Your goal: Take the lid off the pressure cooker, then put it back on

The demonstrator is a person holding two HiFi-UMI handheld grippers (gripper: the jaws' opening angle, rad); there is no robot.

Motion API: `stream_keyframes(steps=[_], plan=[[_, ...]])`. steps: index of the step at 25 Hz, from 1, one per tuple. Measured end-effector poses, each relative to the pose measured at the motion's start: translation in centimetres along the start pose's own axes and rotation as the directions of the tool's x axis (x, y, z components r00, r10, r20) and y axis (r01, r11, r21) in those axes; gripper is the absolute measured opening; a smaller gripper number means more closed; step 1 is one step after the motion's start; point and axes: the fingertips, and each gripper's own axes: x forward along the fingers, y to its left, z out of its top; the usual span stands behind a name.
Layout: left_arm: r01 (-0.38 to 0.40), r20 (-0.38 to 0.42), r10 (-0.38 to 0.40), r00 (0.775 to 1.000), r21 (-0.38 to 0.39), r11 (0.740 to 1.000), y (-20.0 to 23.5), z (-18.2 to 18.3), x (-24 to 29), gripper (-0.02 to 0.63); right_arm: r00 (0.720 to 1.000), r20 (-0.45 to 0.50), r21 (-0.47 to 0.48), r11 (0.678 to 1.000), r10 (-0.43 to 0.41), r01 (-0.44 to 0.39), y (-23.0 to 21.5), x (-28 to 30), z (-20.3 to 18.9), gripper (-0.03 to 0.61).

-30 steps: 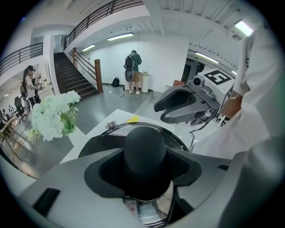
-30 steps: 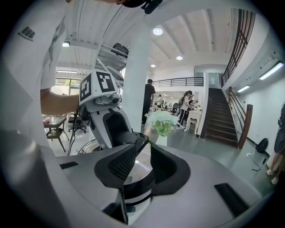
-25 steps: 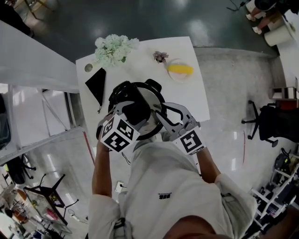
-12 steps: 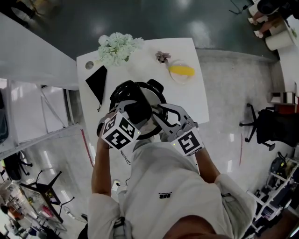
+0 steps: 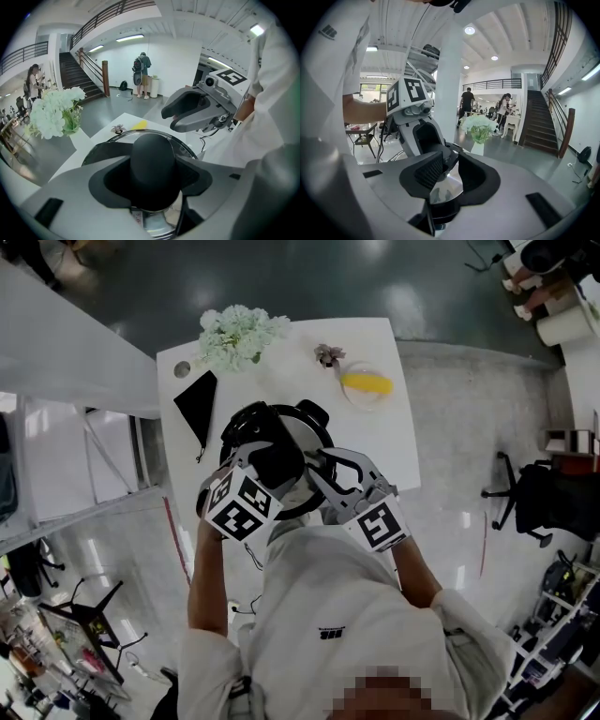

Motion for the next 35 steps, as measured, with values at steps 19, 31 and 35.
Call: stream_keyframes(steps=[19,31,35], plan=[[-0.122,0.009,0.125,0.992,-0.154,0.980,0.4,-0.1,-0.1,0.288,1.000,-0.008,0.014,1.000,0.002,-0.002,-0.1,-0.2,-0.7,0.104],[-0.188,0.001,0.195,0.981,-0.249,0.950,0.5,-0.1,-0.3,0.288,0.999,-0.032,0.064,0.998,-0.013,0.015,-0.1,-1.0,-1.0,0.104],[-0.211,0.002,0.220,0.975,-0.277,0.937,0.7,-0.1,-0.2,0.288,0.999,-0.036,0.070,0.997,-0.015,0.017,0.0,-1.2,-1.3,0.104]])
